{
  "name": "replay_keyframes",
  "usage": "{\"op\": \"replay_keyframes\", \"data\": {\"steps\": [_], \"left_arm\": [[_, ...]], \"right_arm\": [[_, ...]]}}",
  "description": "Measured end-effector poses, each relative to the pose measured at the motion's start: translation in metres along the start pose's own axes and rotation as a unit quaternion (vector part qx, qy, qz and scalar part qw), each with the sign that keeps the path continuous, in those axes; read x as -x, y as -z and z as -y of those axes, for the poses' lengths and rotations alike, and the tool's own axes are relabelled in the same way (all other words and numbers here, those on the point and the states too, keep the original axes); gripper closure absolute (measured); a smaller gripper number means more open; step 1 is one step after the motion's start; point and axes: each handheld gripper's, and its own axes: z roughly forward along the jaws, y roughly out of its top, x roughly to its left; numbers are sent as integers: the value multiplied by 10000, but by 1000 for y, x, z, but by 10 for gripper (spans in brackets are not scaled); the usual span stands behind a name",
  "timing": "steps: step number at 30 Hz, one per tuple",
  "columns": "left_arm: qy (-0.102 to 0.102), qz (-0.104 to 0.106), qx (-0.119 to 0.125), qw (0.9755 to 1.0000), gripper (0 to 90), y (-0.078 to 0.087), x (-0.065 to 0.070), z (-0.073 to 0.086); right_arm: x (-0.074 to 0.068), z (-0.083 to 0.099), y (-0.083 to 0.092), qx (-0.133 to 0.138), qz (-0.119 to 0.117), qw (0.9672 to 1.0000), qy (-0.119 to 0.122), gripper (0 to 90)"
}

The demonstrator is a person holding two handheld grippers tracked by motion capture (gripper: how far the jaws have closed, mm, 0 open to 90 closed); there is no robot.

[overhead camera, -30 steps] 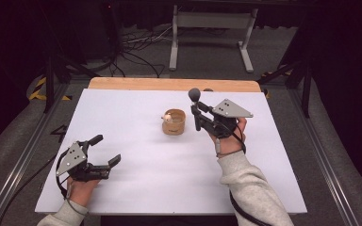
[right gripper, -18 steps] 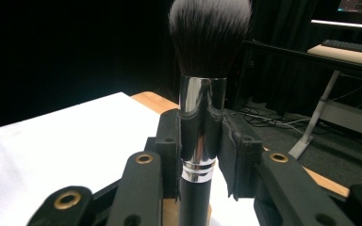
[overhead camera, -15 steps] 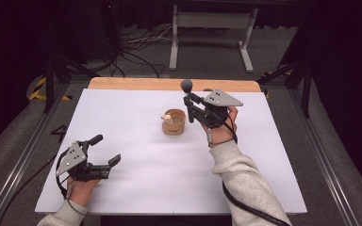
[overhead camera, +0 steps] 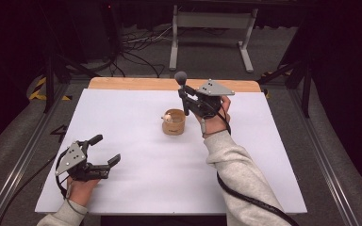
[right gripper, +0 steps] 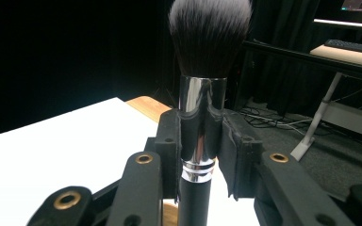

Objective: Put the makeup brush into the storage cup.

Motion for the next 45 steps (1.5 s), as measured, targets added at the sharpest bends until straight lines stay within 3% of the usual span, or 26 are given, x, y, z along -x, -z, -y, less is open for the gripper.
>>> {"op": "replay_keyframes", "data": {"steps": [10,19,45], "left_arm": [[20,19,-3,10000,58,-1,0,0],[40,24,7,10000,58,0,0,1],[46,41,10,10000,58,0,-1,0]], "right_arm": [[-3,-1,-15,-2,-53,10000,-77,712],[-8,-4,-29,-22,-66,10000,1,711],[-11,24,-46,-250,-85,9996,-58,709]]}}
